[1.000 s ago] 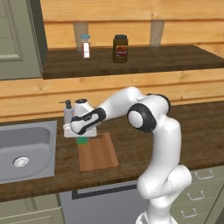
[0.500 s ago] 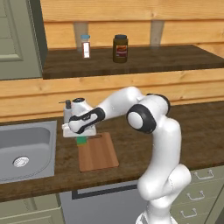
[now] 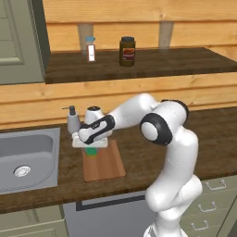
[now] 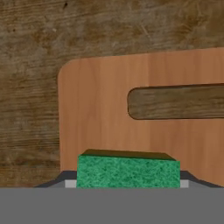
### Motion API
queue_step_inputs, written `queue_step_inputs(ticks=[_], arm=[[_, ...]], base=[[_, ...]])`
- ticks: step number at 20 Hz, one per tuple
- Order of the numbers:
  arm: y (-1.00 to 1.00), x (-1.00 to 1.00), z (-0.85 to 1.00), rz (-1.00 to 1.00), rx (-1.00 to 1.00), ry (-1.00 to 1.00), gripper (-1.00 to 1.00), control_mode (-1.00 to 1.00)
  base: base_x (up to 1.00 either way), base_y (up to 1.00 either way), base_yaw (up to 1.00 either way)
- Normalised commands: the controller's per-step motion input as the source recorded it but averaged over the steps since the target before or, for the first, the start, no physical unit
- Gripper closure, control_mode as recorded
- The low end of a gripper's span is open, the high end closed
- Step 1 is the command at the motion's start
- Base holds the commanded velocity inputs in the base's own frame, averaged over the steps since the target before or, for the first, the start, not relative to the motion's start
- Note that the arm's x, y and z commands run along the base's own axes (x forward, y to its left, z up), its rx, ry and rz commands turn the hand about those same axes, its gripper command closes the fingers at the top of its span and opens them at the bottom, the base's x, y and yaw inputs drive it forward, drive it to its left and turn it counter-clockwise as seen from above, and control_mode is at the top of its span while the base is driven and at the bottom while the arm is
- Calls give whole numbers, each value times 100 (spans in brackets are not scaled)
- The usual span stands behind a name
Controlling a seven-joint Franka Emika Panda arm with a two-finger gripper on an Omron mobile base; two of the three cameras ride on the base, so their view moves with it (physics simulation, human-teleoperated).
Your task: Pick up the sponge from the counter and clean the cutting board by briefly scrubbing or pressing down on the cutting board. Once finished, release the sponge.
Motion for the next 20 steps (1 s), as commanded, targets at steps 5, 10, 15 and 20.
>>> queue_step_inputs(ticks=[5,10,15,20], arm=[[0,-90,-16,0,0,-16,100,-100],[0,-90,-12,0,0,-17,100,-100],[0,-69,-23,0,0,-7,100,-100],[0,-57,-18,0,1,-1,100,-100]], base=[[0,0,0],[0,0,0],[0,0,0],[0,0,0]])
